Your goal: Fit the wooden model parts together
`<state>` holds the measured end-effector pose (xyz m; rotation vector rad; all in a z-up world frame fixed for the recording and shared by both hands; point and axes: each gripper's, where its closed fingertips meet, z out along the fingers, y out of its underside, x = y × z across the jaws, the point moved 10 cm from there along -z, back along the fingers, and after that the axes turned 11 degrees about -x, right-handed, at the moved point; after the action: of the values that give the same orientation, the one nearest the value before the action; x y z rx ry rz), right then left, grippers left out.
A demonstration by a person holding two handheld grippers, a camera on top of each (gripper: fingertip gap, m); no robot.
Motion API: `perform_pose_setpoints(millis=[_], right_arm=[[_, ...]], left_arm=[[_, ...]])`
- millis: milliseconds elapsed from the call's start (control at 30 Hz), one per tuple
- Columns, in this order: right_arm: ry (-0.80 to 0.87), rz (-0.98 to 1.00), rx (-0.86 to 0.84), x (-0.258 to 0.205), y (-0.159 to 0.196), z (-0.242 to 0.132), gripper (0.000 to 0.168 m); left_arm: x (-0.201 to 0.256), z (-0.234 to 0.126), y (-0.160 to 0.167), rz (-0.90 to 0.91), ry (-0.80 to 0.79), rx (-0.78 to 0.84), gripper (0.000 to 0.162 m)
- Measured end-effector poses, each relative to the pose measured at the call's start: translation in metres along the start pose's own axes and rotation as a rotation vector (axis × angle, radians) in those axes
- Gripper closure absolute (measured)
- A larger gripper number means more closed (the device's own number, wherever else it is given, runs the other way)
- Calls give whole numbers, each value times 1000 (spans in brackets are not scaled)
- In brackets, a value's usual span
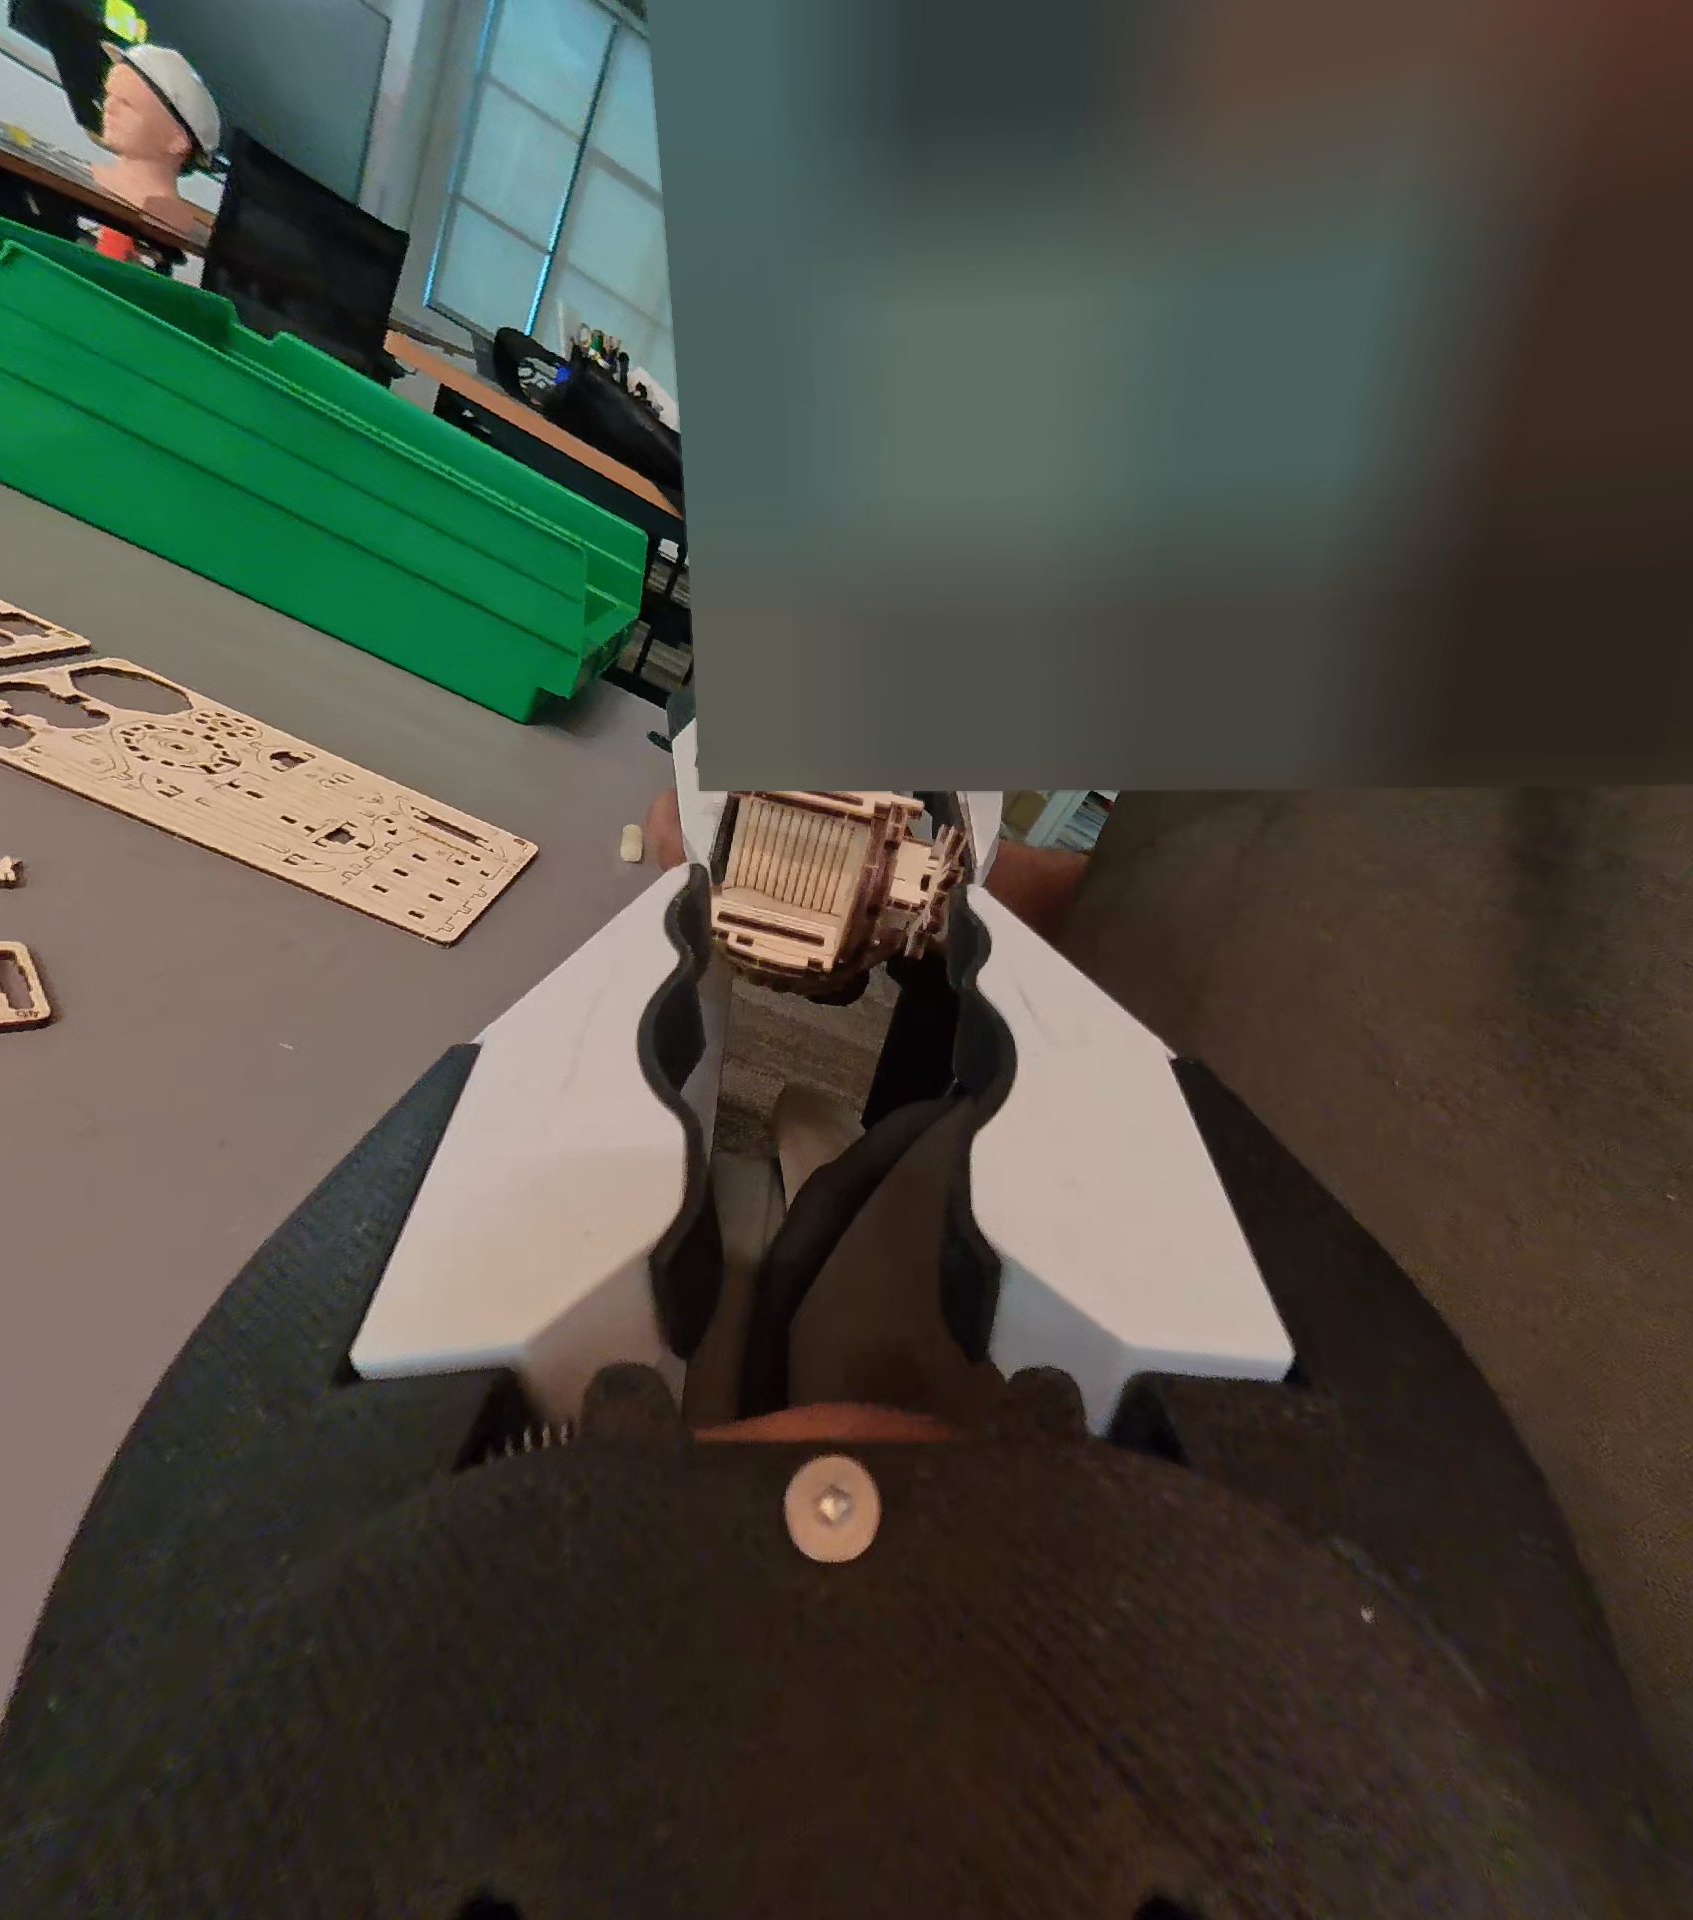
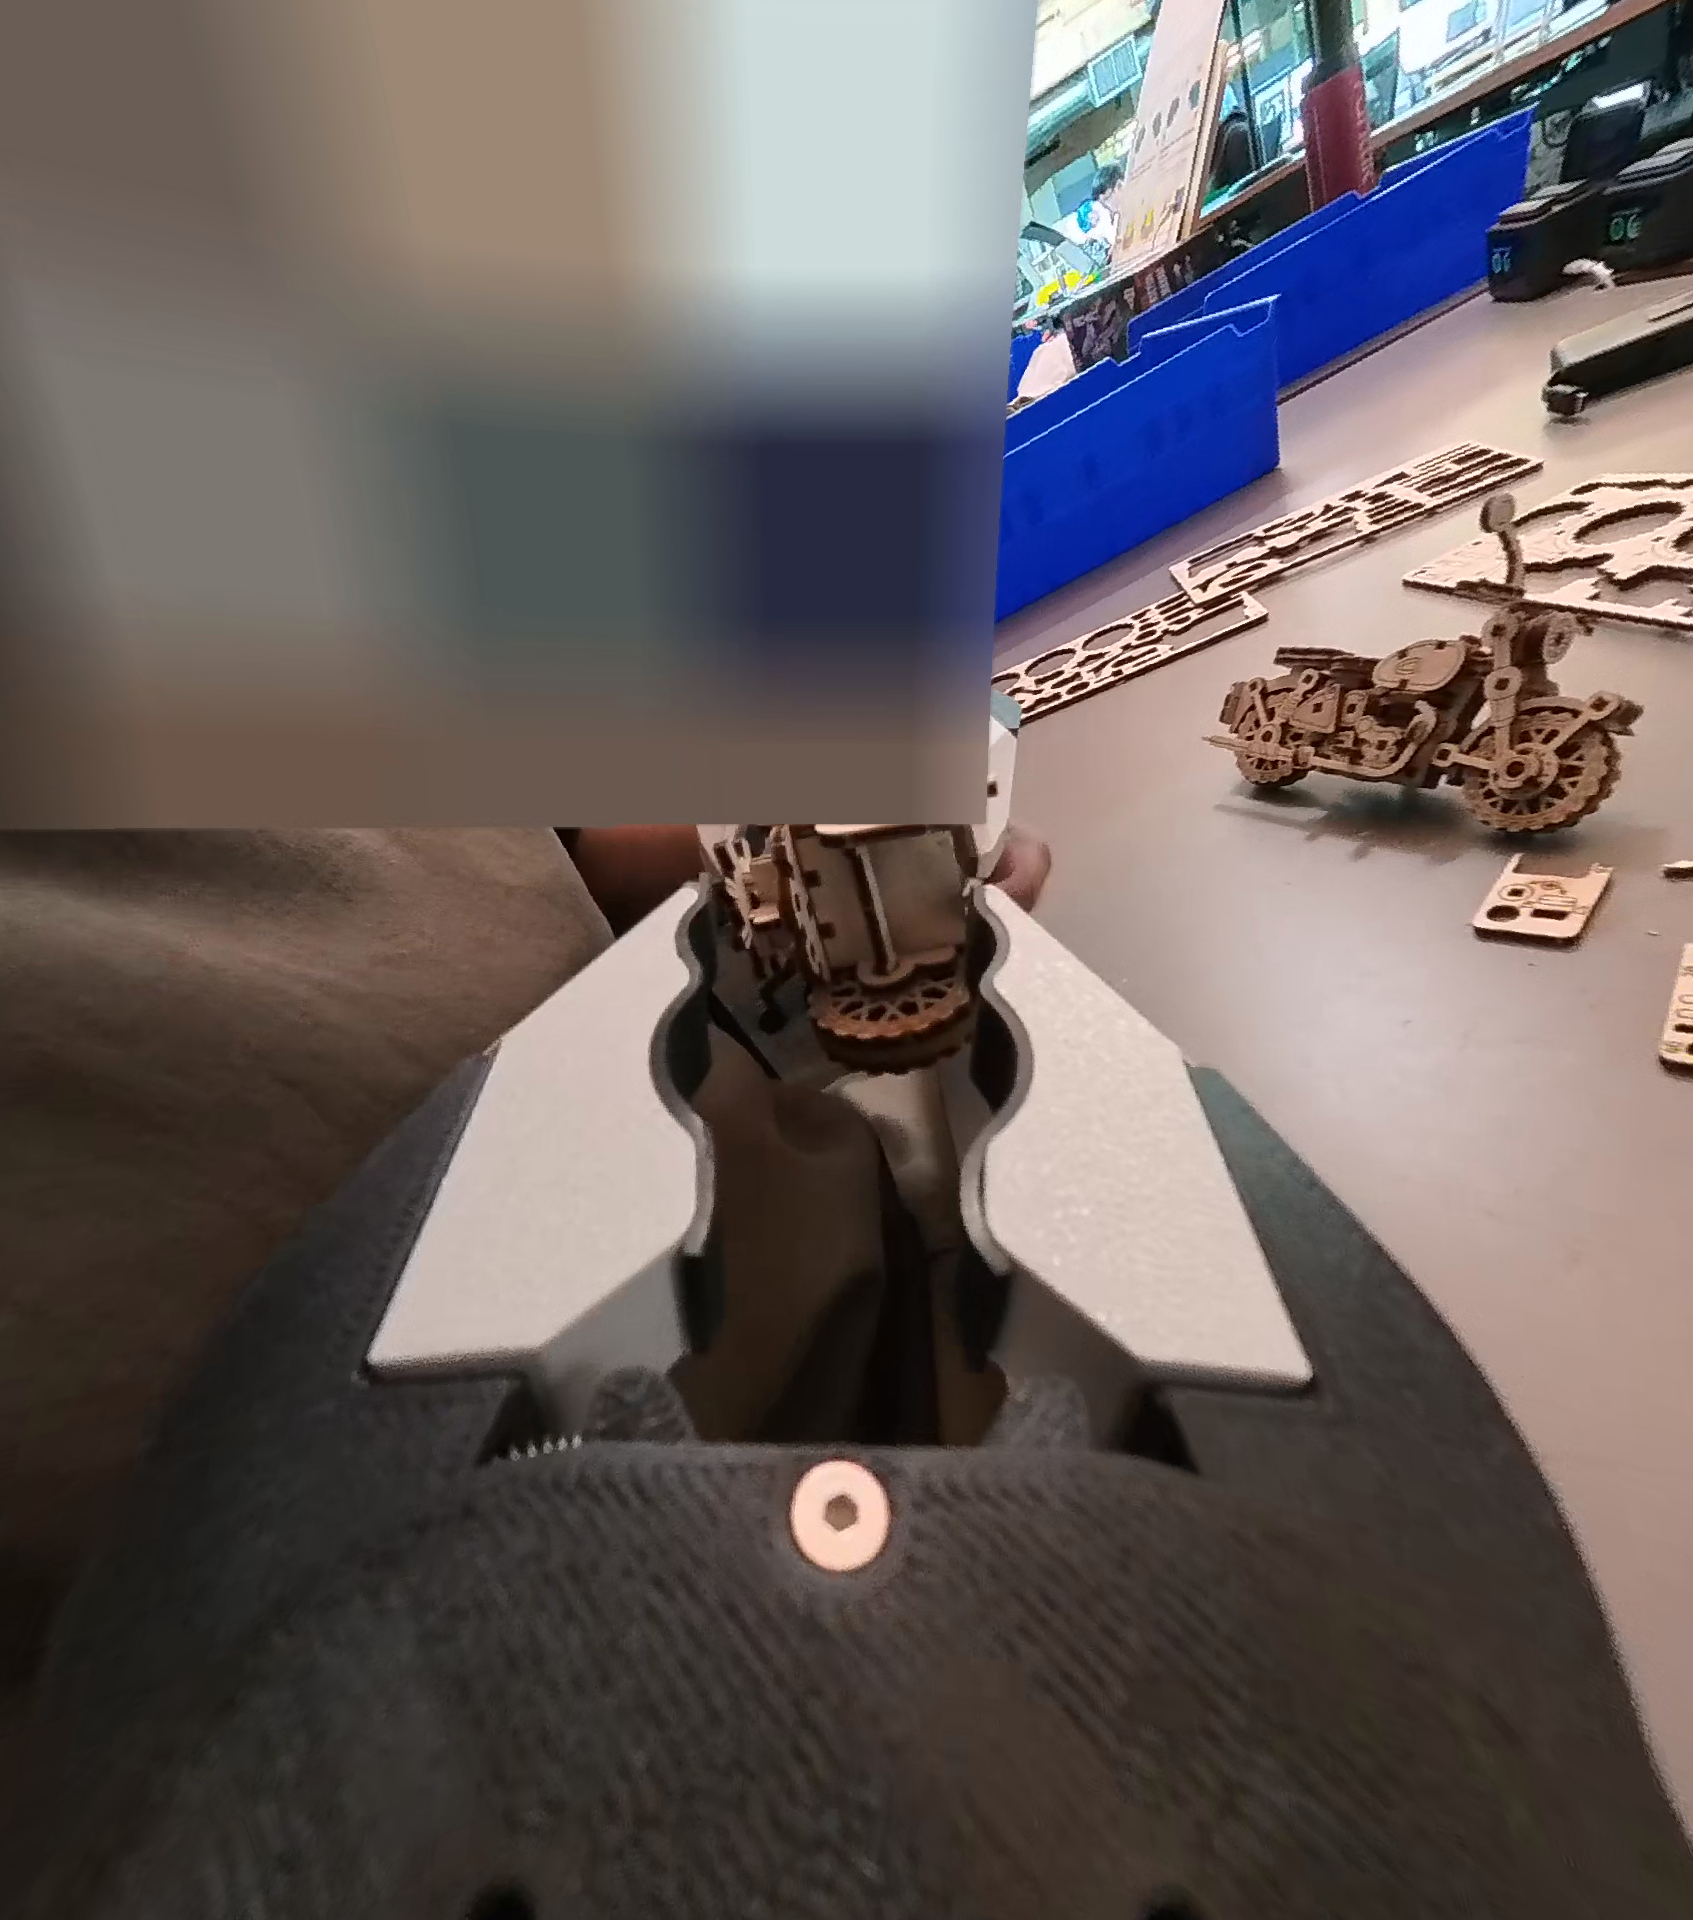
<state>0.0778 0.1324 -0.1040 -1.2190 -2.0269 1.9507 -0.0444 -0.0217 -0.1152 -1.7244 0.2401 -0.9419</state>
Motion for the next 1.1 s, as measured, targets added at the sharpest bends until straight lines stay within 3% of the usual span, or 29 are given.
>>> perform_pose_setpoints(millis=[300, 900, 1100], right_arm=[[-6, 24, -28, 3, 1, 1, 122], [18, -2, -35, 4, 1, -2, 123], [-48, -13, -4, -1, -1, -4, 122]], left_arm=[[5, 1, 3, 42, 38, -27, 145], [6, 1, 2, 47, 24, -23, 147], [10, 2, 2, 28, 102, -5, 147]])
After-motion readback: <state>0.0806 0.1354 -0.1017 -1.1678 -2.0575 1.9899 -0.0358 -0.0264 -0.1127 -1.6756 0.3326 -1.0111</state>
